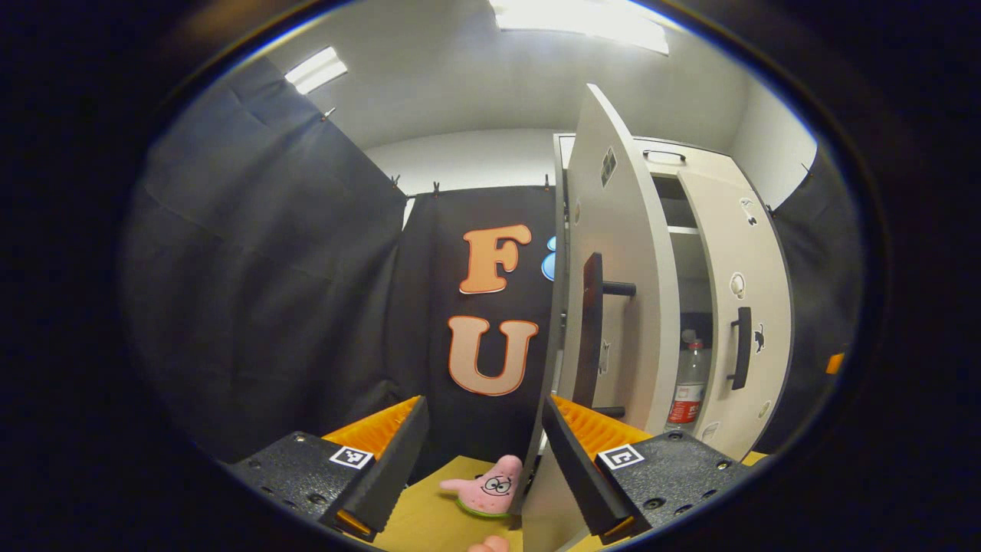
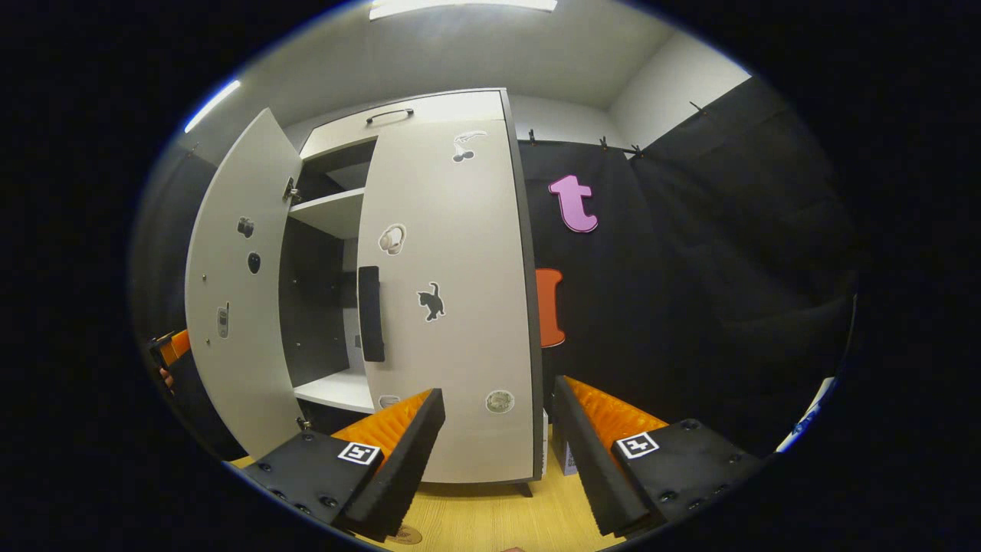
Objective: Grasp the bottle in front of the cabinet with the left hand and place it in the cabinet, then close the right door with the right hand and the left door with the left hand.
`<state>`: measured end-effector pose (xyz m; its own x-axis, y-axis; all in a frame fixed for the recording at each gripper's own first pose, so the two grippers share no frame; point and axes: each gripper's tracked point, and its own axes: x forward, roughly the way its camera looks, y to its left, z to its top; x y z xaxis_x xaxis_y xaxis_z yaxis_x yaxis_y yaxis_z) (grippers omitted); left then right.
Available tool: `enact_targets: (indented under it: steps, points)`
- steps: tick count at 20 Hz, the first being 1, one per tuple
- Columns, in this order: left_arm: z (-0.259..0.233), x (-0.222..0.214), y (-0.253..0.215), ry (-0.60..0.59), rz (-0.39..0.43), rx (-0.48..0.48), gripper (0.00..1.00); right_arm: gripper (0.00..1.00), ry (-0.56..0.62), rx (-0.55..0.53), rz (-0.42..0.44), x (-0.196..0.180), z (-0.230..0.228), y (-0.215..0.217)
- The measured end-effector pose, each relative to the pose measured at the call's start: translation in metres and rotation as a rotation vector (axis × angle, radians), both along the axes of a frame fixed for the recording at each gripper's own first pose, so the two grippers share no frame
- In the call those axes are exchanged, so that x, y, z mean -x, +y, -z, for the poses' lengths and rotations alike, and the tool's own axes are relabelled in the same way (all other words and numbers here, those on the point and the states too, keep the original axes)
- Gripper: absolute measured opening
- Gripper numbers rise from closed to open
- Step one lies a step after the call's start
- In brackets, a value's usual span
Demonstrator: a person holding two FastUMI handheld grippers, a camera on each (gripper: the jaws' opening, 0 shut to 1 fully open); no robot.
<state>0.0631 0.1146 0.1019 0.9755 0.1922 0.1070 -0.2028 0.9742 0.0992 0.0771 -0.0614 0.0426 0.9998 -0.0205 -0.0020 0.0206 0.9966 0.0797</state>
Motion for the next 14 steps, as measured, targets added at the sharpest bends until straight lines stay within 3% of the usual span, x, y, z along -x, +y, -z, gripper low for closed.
enact_targets:
  steps: [1,2,3,4,5,7,8,9,10,14]
  points:
    - [0.002,-0.003,-0.011,0.008,0.030,0.005,0.92,0.89,0.002,0.001,0.004,0.001,0.001,-0.002]
    - [0.003,-0.007,-0.022,0.015,0.060,0.008,0.92,0.96,0.005,0.002,0.009,0.003,0.000,-0.003]
    - [0.005,-0.011,-0.033,0.020,0.089,0.013,0.87,0.96,0.006,0.003,0.014,0.006,0.000,-0.005]
    - [0.009,-0.014,-0.042,0.023,0.115,0.022,0.92,0.89,0.005,0.004,0.020,0.008,-0.001,-0.007]
    - [0.012,-0.018,-0.051,0.023,0.136,0.036,0.92,0.96,0.004,0.004,0.027,0.010,-0.002,-0.010]
    - [0.019,-0.026,-0.071,0.027,0.166,0.068,0.87,0.96,0.001,0.009,0.046,0.014,-0.004,-0.016]
    - [0.022,-0.031,-0.078,0.031,0.175,0.079,0.88,0.96,-0.002,0.013,0.056,0.017,-0.006,-0.019]
    - [0.025,-0.034,-0.086,0.036,0.187,0.089,0.94,0.89,-0.005,0.016,0.066,0.018,-0.007,-0.022]
    - [0.029,-0.037,-0.095,0.042,0.199,0.096,0.94,0.96,-0.005,0.018,0.075,0.022,-0.008,-0.027]
    - [0.038,-0.050,-0.118,0.062,0.251,0.124,0.94,0.96,0.000,0.016,0.111,0.031,-0.008,-0.038]
